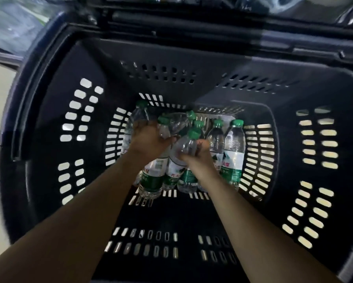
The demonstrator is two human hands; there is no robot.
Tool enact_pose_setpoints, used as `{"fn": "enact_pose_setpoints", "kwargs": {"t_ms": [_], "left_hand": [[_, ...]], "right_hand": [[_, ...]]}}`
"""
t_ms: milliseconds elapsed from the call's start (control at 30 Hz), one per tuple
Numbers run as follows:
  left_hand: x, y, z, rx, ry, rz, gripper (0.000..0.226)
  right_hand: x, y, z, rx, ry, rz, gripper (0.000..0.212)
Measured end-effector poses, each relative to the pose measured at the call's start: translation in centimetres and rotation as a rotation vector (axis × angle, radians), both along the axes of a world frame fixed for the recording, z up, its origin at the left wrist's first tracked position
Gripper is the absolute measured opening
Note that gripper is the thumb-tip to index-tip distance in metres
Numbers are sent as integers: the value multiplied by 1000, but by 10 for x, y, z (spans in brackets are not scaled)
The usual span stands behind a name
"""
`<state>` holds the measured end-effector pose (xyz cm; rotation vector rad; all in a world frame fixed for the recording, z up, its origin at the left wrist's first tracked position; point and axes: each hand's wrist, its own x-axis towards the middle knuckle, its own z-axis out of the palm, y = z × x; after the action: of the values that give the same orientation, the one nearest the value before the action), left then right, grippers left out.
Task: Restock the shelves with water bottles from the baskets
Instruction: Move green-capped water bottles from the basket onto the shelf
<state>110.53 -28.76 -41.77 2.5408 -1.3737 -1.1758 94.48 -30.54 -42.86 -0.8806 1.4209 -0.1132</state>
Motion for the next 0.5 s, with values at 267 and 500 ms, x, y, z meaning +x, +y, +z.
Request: {"fn": "enact_pose_setpoints", "kwargs": {"t_ms": [267, 500], "left_hand": [[-4, 32, 29, -27, 387, 203, 68], [-4, 45, 74, -107, 511, 360, 70]], "right_hand": [[-15, 13, 12, -120, -44, 79, 26], [-37, 19, 58, -208, 62, 3, 26]]}}
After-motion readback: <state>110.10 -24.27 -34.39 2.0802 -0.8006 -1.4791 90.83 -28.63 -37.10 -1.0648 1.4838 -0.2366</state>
